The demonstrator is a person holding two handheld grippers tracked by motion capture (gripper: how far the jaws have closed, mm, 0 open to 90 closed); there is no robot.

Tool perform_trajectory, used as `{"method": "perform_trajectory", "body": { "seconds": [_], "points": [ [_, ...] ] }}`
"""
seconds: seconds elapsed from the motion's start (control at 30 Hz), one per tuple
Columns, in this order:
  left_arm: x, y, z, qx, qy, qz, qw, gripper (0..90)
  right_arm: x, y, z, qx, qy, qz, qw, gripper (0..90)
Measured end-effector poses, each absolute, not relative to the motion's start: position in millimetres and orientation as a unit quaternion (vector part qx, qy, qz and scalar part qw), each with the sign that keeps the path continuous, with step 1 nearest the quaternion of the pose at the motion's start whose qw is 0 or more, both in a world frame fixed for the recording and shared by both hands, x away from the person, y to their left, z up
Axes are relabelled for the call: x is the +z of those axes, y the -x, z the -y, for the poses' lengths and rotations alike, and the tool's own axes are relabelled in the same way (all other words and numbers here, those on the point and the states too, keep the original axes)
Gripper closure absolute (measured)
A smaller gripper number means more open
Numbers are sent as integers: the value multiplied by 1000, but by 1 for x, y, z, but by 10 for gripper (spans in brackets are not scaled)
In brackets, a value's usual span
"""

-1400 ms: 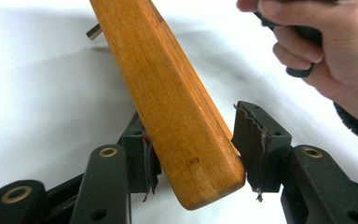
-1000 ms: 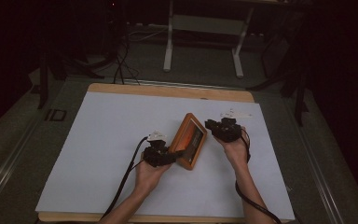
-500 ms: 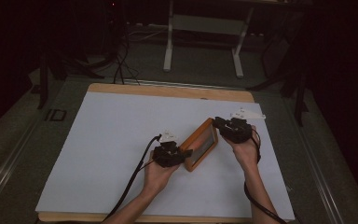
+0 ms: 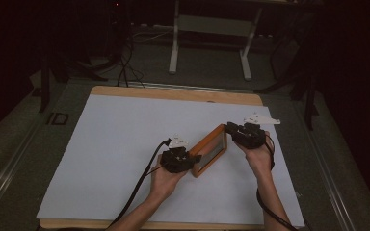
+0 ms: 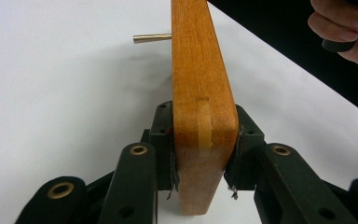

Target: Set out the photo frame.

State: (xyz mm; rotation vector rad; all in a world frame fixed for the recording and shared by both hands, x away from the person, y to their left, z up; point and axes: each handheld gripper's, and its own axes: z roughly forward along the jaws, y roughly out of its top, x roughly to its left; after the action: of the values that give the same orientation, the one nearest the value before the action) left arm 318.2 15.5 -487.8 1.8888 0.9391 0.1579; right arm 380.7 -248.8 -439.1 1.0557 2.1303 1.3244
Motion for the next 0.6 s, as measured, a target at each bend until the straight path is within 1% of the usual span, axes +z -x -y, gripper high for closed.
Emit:
{"method": "perform_trajectory", "body": {
  "seconds": [0.6],
  "points": [
    [-483, -320, -13, 88, -798, -350, 482, 693, -438, -375, 261, 481, -372, -766, 210, 737]
  ]
}}
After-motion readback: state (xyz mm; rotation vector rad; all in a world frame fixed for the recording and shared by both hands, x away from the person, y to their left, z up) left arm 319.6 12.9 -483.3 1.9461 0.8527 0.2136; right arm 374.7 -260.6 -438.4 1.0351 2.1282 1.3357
